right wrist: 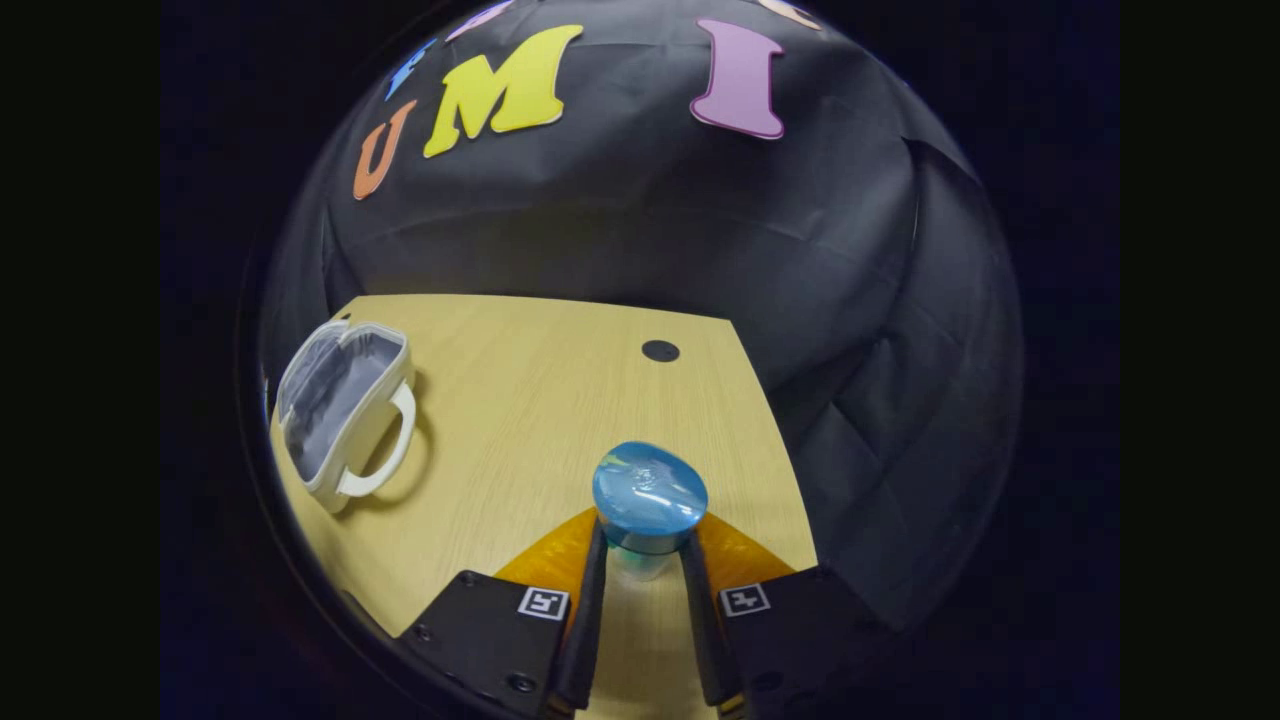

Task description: First open the suitcase, pack the skin care products into it, and then close the suitcase.

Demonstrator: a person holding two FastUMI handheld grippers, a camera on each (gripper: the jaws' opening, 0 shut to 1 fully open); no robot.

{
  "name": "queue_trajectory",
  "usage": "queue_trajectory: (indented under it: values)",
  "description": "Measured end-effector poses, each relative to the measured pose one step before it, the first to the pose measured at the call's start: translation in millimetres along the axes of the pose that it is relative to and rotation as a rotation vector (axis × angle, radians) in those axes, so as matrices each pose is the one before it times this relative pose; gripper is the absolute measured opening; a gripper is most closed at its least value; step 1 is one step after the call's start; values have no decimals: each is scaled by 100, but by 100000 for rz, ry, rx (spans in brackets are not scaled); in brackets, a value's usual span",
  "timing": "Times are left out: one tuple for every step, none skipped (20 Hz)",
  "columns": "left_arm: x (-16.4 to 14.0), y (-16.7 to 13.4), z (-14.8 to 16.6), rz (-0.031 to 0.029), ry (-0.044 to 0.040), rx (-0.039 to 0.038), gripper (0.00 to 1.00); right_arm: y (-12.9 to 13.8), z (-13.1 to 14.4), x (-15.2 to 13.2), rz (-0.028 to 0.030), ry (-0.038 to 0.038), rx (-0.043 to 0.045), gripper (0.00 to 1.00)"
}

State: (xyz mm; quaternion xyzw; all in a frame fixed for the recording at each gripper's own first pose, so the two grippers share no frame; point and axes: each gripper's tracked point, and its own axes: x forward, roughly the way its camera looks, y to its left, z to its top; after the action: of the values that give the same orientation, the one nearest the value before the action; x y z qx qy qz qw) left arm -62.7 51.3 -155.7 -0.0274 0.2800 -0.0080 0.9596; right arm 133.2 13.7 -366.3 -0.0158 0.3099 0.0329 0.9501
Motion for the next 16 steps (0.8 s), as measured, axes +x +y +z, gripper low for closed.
queue_trajectory:
  values:
    - [424, 946, 3, 485, -206, 954, 44, 466, -130, -412, 579, 540, 437, 36]
    - [640, 836, -108, -259, 368, 725, 40, 324, -134, -543, 228, 388, 541, 36]
    - [685, 801, -267, 26, 567, 703, 44, 210, -58, -650, -493, -104, 480, 36]
    - [977, 1016, -196, 323, 760, 601, 40, 202, 109, -779, -614, -257, 701, 36]
    - [1157, 972, -405, 152, 1411, 65, 40, 308, -23, -782, -519, 161, 1200, 36]
    - [1524, 874, -737, -82, 2175, 225, 44, 424, 19, -985, -377, 220, 1947, 36]
    - [1447, 735, -860, -226, 3343, 458, 40, 496, 142, -1031, -443, -58, 2466, 36]
    - [1635, 588, -932, -253, 3423, 413, 40, 506, 127, -851, -64, -211, 1529, 36]
    - [1639, 567, -866, 231, 3522, 462, 44, 647, -95, -977, 229, -41, 1110, 36]
    - [1873, 514, -922, 41, 3607, 510, 40, 779, 31, -881, 772, 139, 620, 36]
    - [1224, 291, -706, -103, 3208, -721, 40, 800, -12, -829, 708, -46, 147, 36]
    - [1432, 199, -775, -568, 3453, -1312, 45, 586, 95, -953, 171, -423, 5, 34]
    - [741, 58, -735, -84, 4271, -1537, 45, 690, 217, -886, 354, -703, -204, 36]
    - [784, 252, -565, 653, 3343, -1046, 45, 571, 166, -695, 530, -321, -106, 36]
    - [619, 40, -390, 473, 3078, -318, 40, 516, 33, -690, 594, -412, 368, 36]
    - [643, 187, -497, 754, 2735, 218, 40, 490, 139, -659, 596, -19, 342, 36]
